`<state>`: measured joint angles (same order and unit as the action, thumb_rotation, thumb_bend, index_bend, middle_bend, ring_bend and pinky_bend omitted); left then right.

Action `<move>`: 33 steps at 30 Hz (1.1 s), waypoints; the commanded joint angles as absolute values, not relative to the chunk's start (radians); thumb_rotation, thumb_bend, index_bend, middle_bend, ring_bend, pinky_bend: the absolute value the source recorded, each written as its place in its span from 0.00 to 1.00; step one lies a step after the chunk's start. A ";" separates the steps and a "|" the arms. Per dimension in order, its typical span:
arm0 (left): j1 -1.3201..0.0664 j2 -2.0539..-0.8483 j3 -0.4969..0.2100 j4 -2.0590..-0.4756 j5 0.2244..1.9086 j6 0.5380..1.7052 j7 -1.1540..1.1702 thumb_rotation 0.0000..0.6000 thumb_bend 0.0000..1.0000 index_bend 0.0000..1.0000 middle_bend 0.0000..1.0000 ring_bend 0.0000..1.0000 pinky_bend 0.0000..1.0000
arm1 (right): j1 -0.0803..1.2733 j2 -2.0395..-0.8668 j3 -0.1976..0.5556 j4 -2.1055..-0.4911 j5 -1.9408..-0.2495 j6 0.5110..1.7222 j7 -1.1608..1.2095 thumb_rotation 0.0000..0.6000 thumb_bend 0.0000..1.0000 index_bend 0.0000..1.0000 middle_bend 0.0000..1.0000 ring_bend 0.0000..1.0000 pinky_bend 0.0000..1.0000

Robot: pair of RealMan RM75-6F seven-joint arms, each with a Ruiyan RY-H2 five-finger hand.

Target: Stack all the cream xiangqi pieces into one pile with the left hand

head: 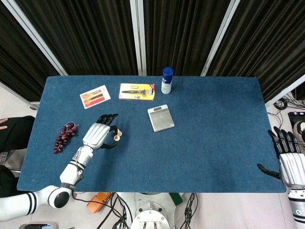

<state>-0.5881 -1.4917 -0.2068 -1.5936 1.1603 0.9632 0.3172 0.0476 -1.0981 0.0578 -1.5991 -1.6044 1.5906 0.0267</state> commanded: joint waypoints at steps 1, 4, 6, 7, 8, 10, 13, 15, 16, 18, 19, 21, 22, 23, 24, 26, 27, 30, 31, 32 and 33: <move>-0.638 -1.529 -0.242 -1.532 1.063 0.915 0.332 0.96 0.37 0.53 0.00 0.00 0.00 | 0.047 -1.098 0.058 -1.599 -1.603 1.591 0.027 1.00 0.10 0.00 0.00 0.00 0.05; -0.654 -1.544 -0.248 -1.507 1.011 0.895 0.327 0.96 0.36 0.53 0.00 0.00 0.00 | 0.046 -1.097 0.059 -1.597 -1.598 1.590 0.029 1.00 0.10 0.00 0.00 0.00 0.05; -0.664 -1.549 -0.248 -1.492 0.988 0.889 0.330 0.96 0.36 0.52 0.00 0.00 0.00 | 0.047 -1.097 0.059 -1.597 -1.597 1.588 0.030 1.00 0.10 0.00 0.00 0.00 0.05; -0.668 -1.551 -0.248 -1.486 0.979 0.888 0.331 0.96 0.36 0.52 0.00 0.00 0.00 | 0.047 -1.097 0.059 -1.597 -1.597 1.588 0.030 1.00 0.10 0.00 0.00 0.00 0.05; -0.672 -1.553 -0.249 -1.481 0.969 0.888 0.332 0.96 0.36 0.52 0.00 0.00 0.00 | 0.048 -1.098 0.060 -1.596 -1.598 1.587 0.030 1.00 0.10 0.00 0.00 0.00 0.05; -0.680 -1.555 -0.248 -1.475 0.955 0.886 0.337 0.96 0.36 0.52 0.00 0.00 0.00 | 0.049 -1.099 0.060 -1.596 -1.598 1.586 0.030 1.00 0.10 0.00 0.00 0.00 0.05; -0.692 -1.557 -0.244 -1.467 0.930 0.881 0.348 0.96 0.36 0.51 0.00 0.00 0.00 | 0.051 -1.101 0.060 -1.595 -1.599 1.583 0.030 1.00 0.10 0.00 0.00 0.00 0.05; -0.698 -1.557 -0.241 -1.463 0.915 0.881 0.351 0.96 0.36 0.51 0.00 0.00 0.00 | 0.051 -1.102 0.060 -1.594 -1.599 1.583 0.031 1.00 0.10 0.00 0.00 0.00 0.05; -0.699 -1.557 -0.240 -1.462 0.908 0.881 0.352 0.96 0.36 0.51 0.00 0.00 0.00 | 0.051 -1.102 0.060 -1.594 -1.598 1.583 0.031 1.00 0.10 0.00 0.00 0.00 0.05; -0.703 -1.554 -0.236 -1.462 0.894 0.878 0.353 0.96 0.36 0.50 0.00 0.00 0.00 | 0.051 -1.101 0.061 -1.593 -1.596 1.583 0.032 1.00 0.10 0.00 0.00 0.00 0.05; -0.705 -1.553 -0.233 -1.462 0.890 0.877 0.355 0.96 0.36 0.50 0.00 0.00 0.00 | 0.051 -1.102 0.061 -1.593 -1.596 1.583 0.033 1.00 0.10 0.00 0.00 0.00 0.05; -0.709 -1.553 -0.229 -1.459 0.882 0.878 0.358 0.96 0.35 0.49 0.00 0.00 0.00 | 0.050 -1.102 0.061 -1.592 -1.596 1.583 0.034 1.00 0.10 0.00 0.00 0.00 0.05; -0.711 -1.554 -0.227 -1.458 0.878 0.880 0.359 0.96 0.35 0.49 0.00 0.00 0.00 | 0.050 -1.102 0.061 -1.592 -1.596 1.583 0.034 1.00 0.10 0.00 0.00 0.00 0.05; -0.713 -1.554 -0.226 -1.456 0.874 0.880 0.359 0.96 0.35 0.49 0.00 0.00 0.00 | 0.050 -1.102 0.061 -1.592 -1.597 1.584 0.035 1.00 0.10 0.00 0.00 0.00 0.05; -0.715 -1.555 -0.225 -1.454 0.869 0.879 0.358 0.96 0.35 0.49 0.00 0.00 0.00 | 0.050 -1.102 0.061 -1.591 -1.597 1.584 0.035 1.00 0.10 0.00 0.00 0.00 0.05; -0.718 -1.555 -0.222 -1.450 0.863 0.879 0.357 0.96 0.35 0.48 0.00 0.00 0.00 | 0.049 -1.101 0.061 -1.591 -1.596 1.585 0.035 1.00 0.10 0.00 0.00 0.00 0.05; -0.720 -1.555 -0.221 -1.449 0.861 0.879 0.356 0.96 0.35 0.48 0.00 0.00 0.00 | 0.049 -1.101 0.061 -1.591 -1.596 1.585 0.035 1.00 0.10 0.00 0.00 0.00 0.05; -0.724 -1.554 -0.220 -1.448 0.856 0.882 0.352 0.96 0.35 0.48 0.00 0.00 0.00 | 0.048 -1.101 0.061 -1.592 -1.595 1.586 0.035 1.00 0.10 0.00 0.00 0.00 0.05; -0.725 -1.553 -0.219 -1.448 0.855 0.883 0.352 0.96 0.35 0.48 0.00 0.00 0.00 | 0.048 -1.101 0.061 -1.592 -1.595 1.586 0.035 1.00 0.10 0.00 0.00 0.00 0.05; -0.727 -1.553 -0.218 -1.448 0.854 0.884 0.351 0.96 0.35 0.48 0.00 0.00 0.00 | 0.049 -1.101 0.061 -1.592 -1.594 1.585 0.034 1.00 0.10 0.00 0.00 0.00 0.05; -0.728 -1.553 -0.217 -1.448 0.853 0.885 0.351 0.96 0.35 0.48 0.00 0.00 0.00 | 0.049 -1.101 0.061 -1.591 -1.594 1.584 0.035 1.00 0.10 0.00 0.00 0.00 0.05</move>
<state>-0.7278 -1.5532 -0.2174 -1.4478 0.8536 0.8846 0.3515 0.0485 -1.1011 0.0606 -1.5913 -1.5938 1.5841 0.0346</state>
